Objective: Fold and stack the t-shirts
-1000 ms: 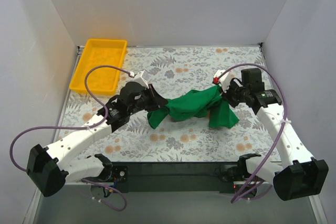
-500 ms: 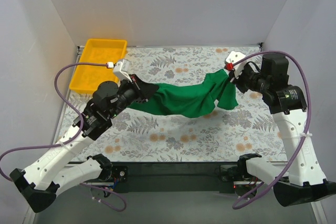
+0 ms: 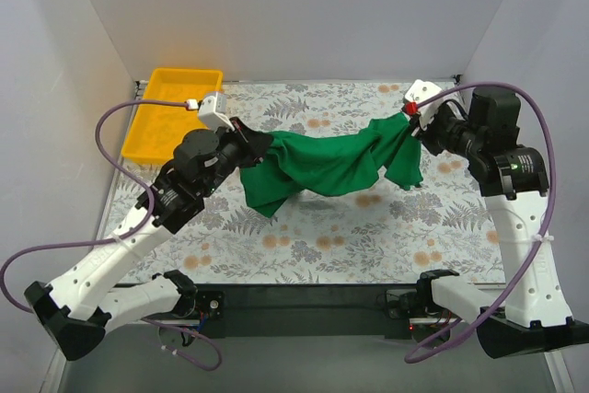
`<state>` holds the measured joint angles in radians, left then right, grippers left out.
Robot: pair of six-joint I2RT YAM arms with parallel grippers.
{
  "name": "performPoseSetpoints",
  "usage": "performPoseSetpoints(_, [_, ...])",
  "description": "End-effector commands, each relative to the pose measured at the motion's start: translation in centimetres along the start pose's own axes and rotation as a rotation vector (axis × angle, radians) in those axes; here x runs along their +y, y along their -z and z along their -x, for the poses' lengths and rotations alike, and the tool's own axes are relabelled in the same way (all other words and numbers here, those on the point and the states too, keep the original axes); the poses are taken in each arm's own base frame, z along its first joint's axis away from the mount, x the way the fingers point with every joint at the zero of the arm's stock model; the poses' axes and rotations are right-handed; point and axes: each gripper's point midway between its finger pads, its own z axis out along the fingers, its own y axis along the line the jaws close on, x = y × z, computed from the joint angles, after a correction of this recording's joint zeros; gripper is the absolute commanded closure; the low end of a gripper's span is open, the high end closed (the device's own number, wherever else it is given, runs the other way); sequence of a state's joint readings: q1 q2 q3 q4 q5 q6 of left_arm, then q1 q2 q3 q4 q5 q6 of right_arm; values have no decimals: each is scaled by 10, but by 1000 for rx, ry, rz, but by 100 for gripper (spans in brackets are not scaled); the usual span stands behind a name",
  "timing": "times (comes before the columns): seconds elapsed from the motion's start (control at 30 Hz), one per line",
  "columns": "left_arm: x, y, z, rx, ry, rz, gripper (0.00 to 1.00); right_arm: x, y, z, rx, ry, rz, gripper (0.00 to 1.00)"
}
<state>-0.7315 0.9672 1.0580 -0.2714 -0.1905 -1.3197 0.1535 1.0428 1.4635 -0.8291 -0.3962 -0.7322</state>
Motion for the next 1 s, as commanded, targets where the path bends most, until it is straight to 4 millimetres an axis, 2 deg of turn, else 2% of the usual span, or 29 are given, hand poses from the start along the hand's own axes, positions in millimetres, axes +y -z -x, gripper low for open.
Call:
performPoseSetpoints(0.0, [8,-17,26,-75,8,90,100,-31,-1,-3,39,7,-137,99])
performPoseSetpoints(0.07, [8,-25,33,-78,23,99,100,-47,1,-6,62,1,-220,99])
performPoseSetpoints(0.17, [15,-45,45,-54,83,91,100,-55,1,-7,65,-17,-260,99])
performPoseSetpoints(0.2, [26,-50,59,-66,109,93,100,-59,0,-2,49,-19,-273,99])
performPoseSetpoints(0.23, [24,-61,58,-27,130,51,100,-62,-2,0,41,-26,-281,99])
performPoseSetpoints(0.27, [14,-67,69,-30,155,-18,100,-69,-1,4,27,-29,-306,99])
performPoseSetpoints(0.3, [19,-72,84,-49,164,-36,100,-79,0,14,-5,-31,-342,99])
performPoseSetpoints(0.33, [2,-82,94,-23,162,-123,100,-86,-3,16,-3,-39,-360,99])
performPoseSetpoints(0.37, [-11,-86,110,-46,153,-178,100,-98,7,36,-46,-30,-396,99])
performPoseSetpoints(0.4, [-16,-91,120,-51,146,-204,100,-104,3,41,-56,-37,-396,99])
performPoseSetpoints(0.43, [-33,-90,129,-38,129,-270,100,-109,9,51,-80,-31,-410,99])
performPoseSetpoints(0.47, [-51,-93,149,-64,111,-317,100,-110,12,60,-109,-24,-405,99])
performPoseSetpoints(0.5, [-60,-90,158,-78,90,-345,100,-112,18,72,-139,-10,-411,99])
performPoseSetpoints(0.57, [-72,-81,170,-100,66,-374,100,-107,27,81,-173,13,-402,99])
performPoseSetpoints(0.63, [-68,-73,164,-96,51,-363,100,-89,29,72,-172,62,-360,99])
performPoseSetpoints(0.67, [-61,-70,152,-69,55,-356,100,-77,25,61,-153,82,-327,99])
performPoseSetpoints(0.7, [-46,-65,126,-19,70,-332,100,-65,33,55,-150,113,-313,99])
performPoseSetpoints(0.73, [-34,-63,104,33,84,-320,100,-43,14,21,-84,105,-236,99])
performPoseSetpoints(0.77, [-22,-61,83,84,98,-308,100,-26,8,-1,-35,160,-175,99])
performPoseSetpoints(0.8, [2,-49,32,200,138,-286,100,-9,12,-16,-17,190,-147,99])
performPoseSetpoints(0.83, [14,-43,6,255,164,-278,100,23,-6,-66,77,182,-42,99])
performPoseSetpoints(0.87, [26,-34,-18,307,201,-259,100,41,-8,-92,134,234,17,99])
performPoseSetpoints(0.9, [55,-18,-70,423,256,-209,100,57,-5,-113,170,263,45,99])
performPoseSetpoints(0.93, [68,-10,-90,469,285,-167,96,68,-6,-134,212,275,66,99])
performPoseSetpoints(0.97, [89,3,-121,549,327,-85,87,89,-11,-178,314,264,108,99])
